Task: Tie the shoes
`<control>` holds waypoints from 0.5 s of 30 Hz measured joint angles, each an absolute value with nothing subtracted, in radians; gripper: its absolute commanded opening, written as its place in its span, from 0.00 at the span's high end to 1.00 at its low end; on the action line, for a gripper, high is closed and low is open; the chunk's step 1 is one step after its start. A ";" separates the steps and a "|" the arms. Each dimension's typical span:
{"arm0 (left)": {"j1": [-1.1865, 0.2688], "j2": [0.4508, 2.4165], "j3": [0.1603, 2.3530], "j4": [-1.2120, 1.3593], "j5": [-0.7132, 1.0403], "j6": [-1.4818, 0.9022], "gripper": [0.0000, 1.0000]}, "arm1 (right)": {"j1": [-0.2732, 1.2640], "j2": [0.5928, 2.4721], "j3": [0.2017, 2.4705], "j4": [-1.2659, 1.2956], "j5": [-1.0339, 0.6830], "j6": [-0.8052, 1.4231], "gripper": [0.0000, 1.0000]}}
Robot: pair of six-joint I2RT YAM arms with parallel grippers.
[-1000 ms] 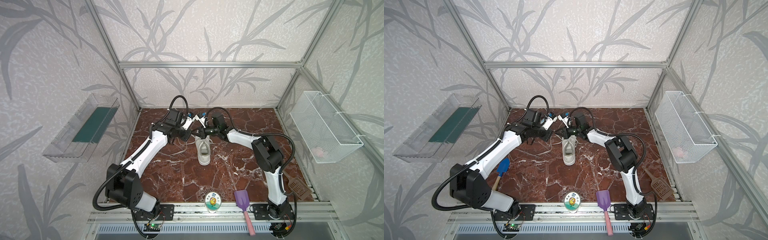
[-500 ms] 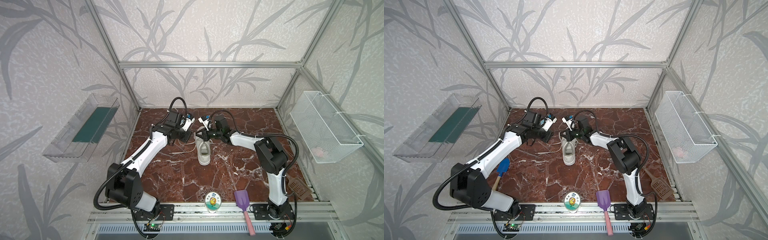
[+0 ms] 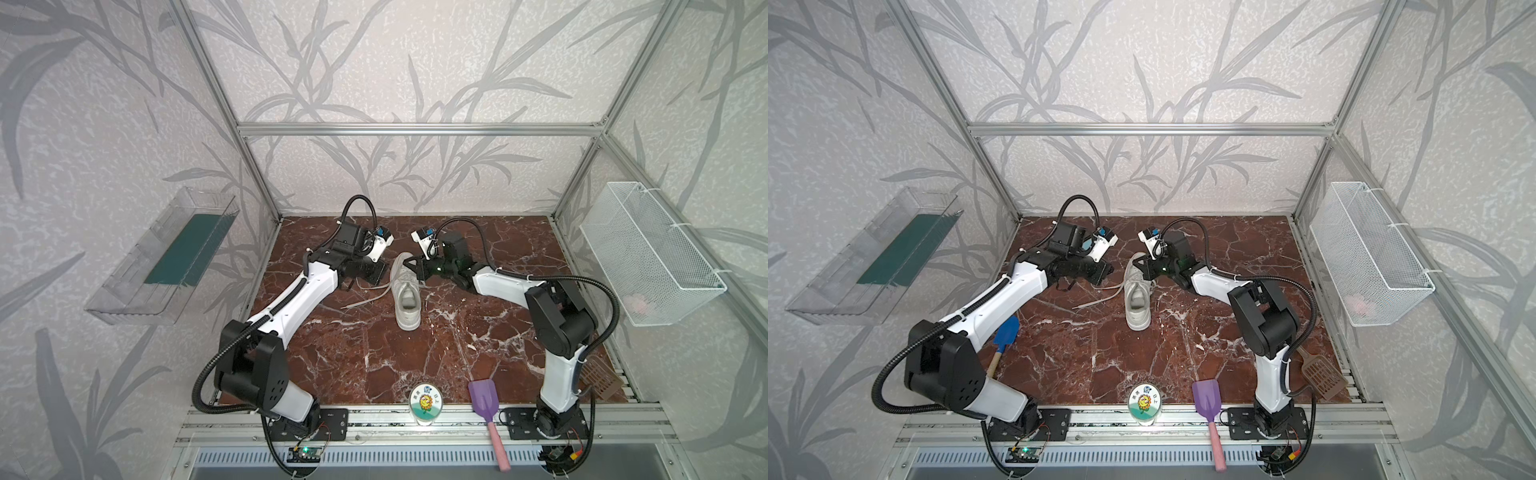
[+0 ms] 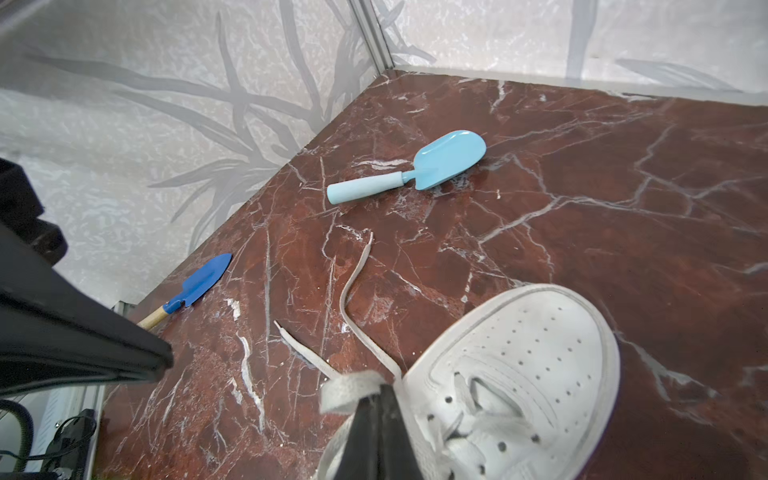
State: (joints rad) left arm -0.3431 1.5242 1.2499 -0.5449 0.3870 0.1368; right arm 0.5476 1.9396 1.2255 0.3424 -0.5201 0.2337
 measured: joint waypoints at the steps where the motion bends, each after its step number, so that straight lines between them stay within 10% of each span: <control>1: -0.343 1.525 1.250 -0.545 0.388 0.136 1.00 | 0.546 1.934 1.215 0.342 -0.513 0.234 1.00; 15: -0.343 1.542 1.239 -0.504 0.395 0.139 0.90 | 0.529 1.773 1.077 0.336 -0.471 0.209 1.00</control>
State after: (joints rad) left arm -0.3428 1.5417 1.2392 -0.5037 0.3954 0.1390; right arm 0.5285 1.7733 1.0771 0.3355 -0.4709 0.2092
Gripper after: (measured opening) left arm 0.084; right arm 0.046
